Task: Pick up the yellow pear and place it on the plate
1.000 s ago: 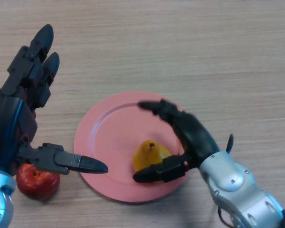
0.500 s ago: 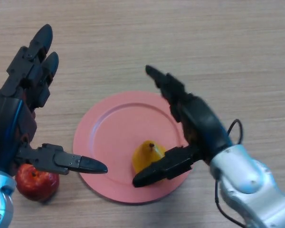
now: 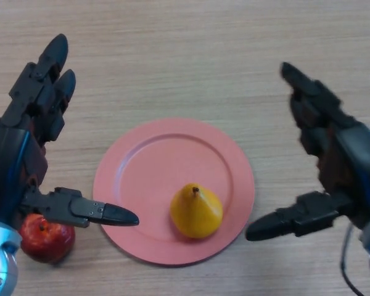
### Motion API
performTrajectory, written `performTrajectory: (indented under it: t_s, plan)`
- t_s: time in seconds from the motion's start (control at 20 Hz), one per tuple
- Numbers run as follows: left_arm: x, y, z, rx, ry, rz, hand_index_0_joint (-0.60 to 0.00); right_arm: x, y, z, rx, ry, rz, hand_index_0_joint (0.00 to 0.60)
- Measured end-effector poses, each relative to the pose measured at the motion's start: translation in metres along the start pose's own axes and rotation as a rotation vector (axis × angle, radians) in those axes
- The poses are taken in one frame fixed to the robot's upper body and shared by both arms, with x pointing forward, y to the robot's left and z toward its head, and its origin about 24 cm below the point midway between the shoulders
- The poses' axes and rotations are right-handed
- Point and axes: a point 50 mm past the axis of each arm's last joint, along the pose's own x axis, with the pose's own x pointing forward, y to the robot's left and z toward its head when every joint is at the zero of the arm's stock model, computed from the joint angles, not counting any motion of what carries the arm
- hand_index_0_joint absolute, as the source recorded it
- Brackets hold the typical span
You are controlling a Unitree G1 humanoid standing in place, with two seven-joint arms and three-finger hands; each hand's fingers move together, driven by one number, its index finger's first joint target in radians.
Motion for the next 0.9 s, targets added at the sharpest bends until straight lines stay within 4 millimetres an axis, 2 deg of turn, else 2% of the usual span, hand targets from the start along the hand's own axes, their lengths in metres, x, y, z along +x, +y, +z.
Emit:
performTrajectory:
  t_s: [0.35,0.9]
  plan:
    - [0.001,-0.002,0.001,0.025,-0.004,-0.003,0.0,-0.015,-0.001,-0.011,0.006,0.057,0.003,0.0]
    - [0.0,-0.002,0.006,0.028,-0.021,-0.005,0.0,-0.018,-0.001,-0.004,-0.033,0.031,0.001,0.0]
